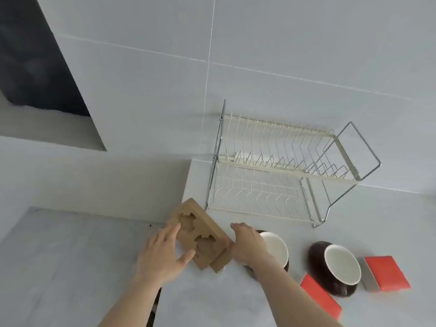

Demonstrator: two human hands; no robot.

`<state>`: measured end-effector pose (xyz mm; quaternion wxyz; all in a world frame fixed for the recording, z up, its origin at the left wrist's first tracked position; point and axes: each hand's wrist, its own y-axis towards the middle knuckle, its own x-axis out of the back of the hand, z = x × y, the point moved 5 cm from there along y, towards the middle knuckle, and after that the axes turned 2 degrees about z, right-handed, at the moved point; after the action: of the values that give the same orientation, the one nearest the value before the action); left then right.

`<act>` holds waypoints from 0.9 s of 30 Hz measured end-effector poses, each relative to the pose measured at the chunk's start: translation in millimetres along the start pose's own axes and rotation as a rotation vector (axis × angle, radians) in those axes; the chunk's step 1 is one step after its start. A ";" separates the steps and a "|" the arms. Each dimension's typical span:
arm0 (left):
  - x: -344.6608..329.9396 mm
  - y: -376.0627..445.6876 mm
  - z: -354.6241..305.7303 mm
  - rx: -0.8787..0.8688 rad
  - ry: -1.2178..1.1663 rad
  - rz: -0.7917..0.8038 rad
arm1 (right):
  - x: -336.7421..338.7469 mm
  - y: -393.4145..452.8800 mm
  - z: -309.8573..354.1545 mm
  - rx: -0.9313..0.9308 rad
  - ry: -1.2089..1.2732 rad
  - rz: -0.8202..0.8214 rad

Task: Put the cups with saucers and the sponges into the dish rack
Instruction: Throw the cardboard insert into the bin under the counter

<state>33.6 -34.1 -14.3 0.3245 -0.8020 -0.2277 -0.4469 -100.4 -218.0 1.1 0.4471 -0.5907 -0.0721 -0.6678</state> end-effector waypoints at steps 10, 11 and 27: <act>-37.3 1.0 43.6 0.317 -0.116 0.200 | -40.3 11.4 16.5 -0.172 0.123 0.021; -38.8 1.7 46.2 0.348 -0.102 0.223 | -43.6 12.0 17.9 -0.180 0.126 0.018; -35.2 20.7 60.4 0.580 -0.799 0.070 | -52.7 9.6 12.4 -0.199 0.728 0.113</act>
<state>64.1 -7.3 -74.9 0.4365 -0.7945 -0.4220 -0.0114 -90.0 -189.0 -44.4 0.4202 -0.3585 0.1892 -0.8119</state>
